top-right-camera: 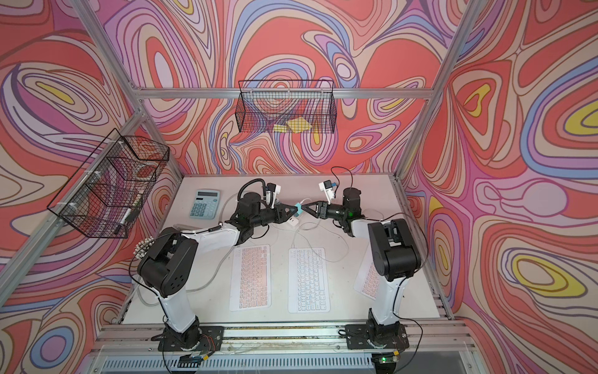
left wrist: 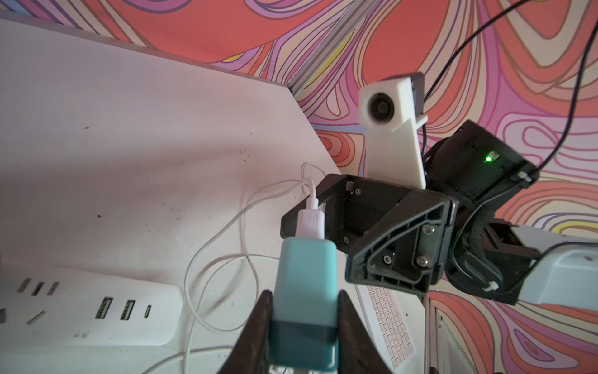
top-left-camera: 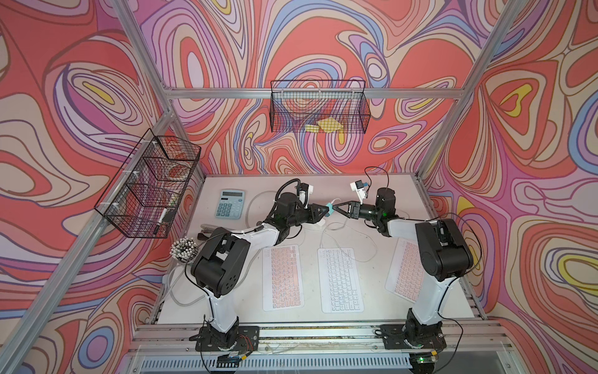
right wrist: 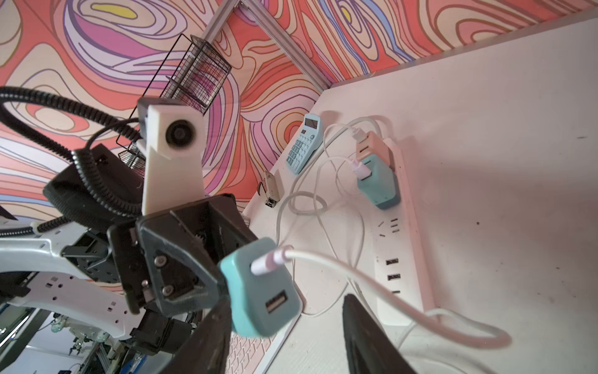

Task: Unplug the wireless keyboard
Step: Remove the power cord from the plug.

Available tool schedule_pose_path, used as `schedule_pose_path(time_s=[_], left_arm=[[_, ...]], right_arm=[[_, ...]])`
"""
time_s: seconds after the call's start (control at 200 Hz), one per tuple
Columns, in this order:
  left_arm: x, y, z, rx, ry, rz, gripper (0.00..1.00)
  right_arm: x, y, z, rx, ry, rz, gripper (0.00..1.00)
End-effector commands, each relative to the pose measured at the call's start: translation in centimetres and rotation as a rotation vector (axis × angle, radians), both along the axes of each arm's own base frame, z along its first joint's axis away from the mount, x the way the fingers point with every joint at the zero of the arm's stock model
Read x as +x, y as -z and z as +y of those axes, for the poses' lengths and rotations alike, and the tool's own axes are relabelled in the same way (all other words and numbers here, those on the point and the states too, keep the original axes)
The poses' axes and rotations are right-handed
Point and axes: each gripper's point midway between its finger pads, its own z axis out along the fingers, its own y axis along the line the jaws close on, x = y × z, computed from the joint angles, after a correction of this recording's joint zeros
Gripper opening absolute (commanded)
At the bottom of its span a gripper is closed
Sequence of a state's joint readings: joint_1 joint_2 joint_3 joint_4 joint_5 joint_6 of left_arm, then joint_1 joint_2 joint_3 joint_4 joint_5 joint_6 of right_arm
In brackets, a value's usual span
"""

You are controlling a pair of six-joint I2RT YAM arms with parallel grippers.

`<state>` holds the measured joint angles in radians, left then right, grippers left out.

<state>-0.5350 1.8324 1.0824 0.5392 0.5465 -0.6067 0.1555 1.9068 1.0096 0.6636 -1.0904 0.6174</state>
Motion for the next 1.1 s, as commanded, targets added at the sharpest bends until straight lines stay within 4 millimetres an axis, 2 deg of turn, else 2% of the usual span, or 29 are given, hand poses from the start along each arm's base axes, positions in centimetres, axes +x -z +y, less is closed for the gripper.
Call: schedule_pose_path(time_s=[0.0, 0.145, 0.28, 0.456, 0.556, 0.716, 1.027, 1.097], left_arm=[[0.4, -1.8, -0.2, 0.071, -0.025, -0.087, 0.0], [0.2, -2.2, -1.0, 0.116, -0.036, -0.133, 0.0], [-0.1, -2.1, -1.9, 0.15, -0.047, -0.173, 0.0], [-0.4, -2.5, -2.6, 0.171, -0.06, -0.218, 0.0], [-0.2, -2.3, -2.6, 0.198, -0.075, -0.221, 0.0], [0.0, -2.2, -2.3, 0.254, -0.113, -0.245, 0.0], [0.2, -1.6, -2.2, 0.339, -0.141, -0.273, 0.0], [0.1, -1.7, -2.5, 0.326, -0.132, -0.275, 0.0]], right_arm=[[0.7, -2.0, -0.2, 0.053, 0.056, 0.054, 0.53], [1.3, -1.2, -0.6, 0.049, 0.117, 0.173, 0.52], [1.8, -1.4, -0.6, 0.082, 0.15, 0.23, 0.43], [2.2, -1.0, -0.7, 0.092, 0.18, 0.279, 0.37], [2.2, 0.1, -0.4, 0.082, 0.176, 0.366, 0.32], [2.1, 1.2, -0.5, 0.05, 0.199, 0.425, 0.32], [2.0, 1.7, 0.2, 0.038, 0.198, 0.485, 0.25], [2.1, 1.8, 0.4, 0.037, 0.2, 0.487, 0.18]])
